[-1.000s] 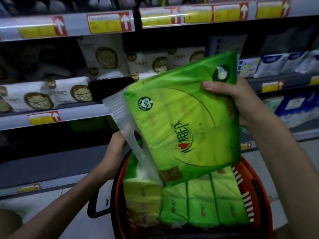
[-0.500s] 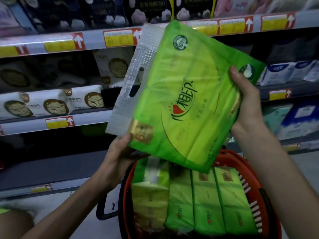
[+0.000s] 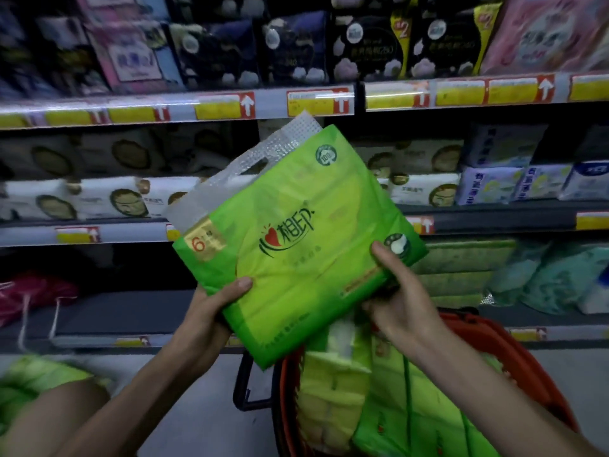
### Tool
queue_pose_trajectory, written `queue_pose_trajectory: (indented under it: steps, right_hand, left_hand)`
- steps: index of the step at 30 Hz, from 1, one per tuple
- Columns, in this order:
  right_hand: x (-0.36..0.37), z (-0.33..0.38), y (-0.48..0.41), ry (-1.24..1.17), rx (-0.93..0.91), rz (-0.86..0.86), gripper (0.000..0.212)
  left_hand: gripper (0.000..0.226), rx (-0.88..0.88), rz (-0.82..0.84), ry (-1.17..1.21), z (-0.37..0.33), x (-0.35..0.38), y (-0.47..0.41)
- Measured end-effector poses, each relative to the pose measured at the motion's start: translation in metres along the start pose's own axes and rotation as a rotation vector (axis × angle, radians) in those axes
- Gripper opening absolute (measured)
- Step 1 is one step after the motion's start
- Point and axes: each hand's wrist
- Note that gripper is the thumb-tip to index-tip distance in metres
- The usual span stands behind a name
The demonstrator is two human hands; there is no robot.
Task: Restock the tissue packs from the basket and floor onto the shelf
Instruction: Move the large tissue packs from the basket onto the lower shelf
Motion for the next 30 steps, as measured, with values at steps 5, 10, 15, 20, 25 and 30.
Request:
queue_pose_trajectory:
  steps: [5,10,15,20,25,30]
  right_hand:
    - [0.002,-0.027,-0.005,0.212,0.058,0.074,0.039]
    - [0.022,-0.047,-0.02,0.307,0.064,0.048,0.112]
    - [0.043,-0.071,-0.038,0.508,0.087,0.066,0.119]
    - [0.061,-0.109,-0.055,0.671,0.115,0.059,0.098]
    - [0.068,-0.153,-0.074,0.747,0.158,0.006,0.057]
    - [0.061,-0.192,-0.09,0.767,0.236,-0.072,0.048]
  left_hand:
    - [0.057,0.016,-0.095,-0.015,-0.029,-0.058,-0.005]
    - [0.043,-0.003,-0.095,-0.034,-0.047,-0.107,-0.006]
    - [0.042,0.022,-0.078,-0.087,-0.064,-0.149,-0.008]
    - [0.042,0.05,-0.052,-0.152,-0.073,-0.187,-0.006]
    - [0.105,0.03,0.033,-0.259,-0.074,-0.225,-0.009]
    - [0.103,0.034,0.071,-0.333,-0.076,-0.246,-0.022]
Point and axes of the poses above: each hand's wrist, its own y-axis away from the middle knuckle, its own x-axis out of the palm, z = x × y, and after that the axes turned 11 degrees about x, right-handed
